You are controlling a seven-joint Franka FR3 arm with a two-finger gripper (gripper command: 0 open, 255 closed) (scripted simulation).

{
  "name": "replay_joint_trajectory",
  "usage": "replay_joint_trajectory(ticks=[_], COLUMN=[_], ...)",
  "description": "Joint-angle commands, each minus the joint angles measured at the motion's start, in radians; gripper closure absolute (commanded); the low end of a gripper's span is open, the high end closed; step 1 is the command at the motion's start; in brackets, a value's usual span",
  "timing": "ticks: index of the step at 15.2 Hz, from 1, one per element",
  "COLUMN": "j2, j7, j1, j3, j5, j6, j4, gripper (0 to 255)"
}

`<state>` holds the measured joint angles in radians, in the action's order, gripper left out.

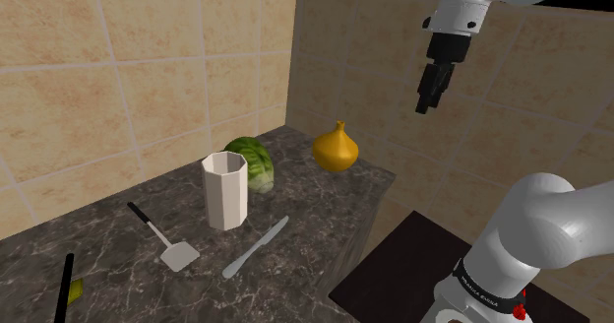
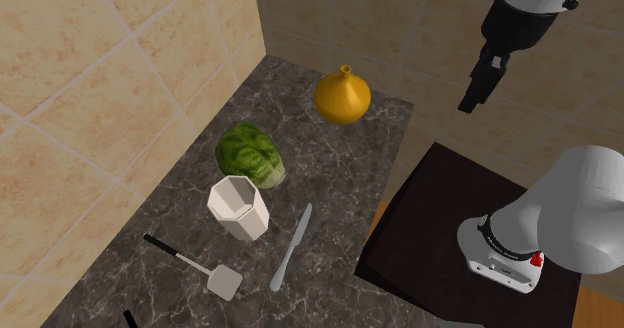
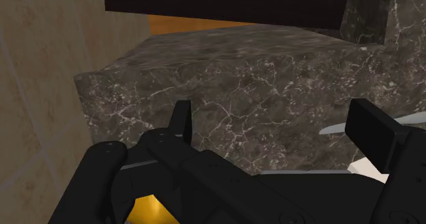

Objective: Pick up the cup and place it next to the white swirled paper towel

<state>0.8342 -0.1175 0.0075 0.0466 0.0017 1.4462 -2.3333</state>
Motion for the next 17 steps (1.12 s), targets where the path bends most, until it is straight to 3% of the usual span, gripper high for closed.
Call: replay_joint_trajectory(ticks=[1,10,17], j2=[0.0,-0.209,-0.422], j7=[0.0,0.151,0.267], j1=[0.0,0.044,0.064], j3=[0.0,-0.143,-0.246], j5=[0.0,0.088,0.108], j6=[0.0,0.215,0.361], j4=[0.0,0.012,0.095], gripper=[0,0,0])
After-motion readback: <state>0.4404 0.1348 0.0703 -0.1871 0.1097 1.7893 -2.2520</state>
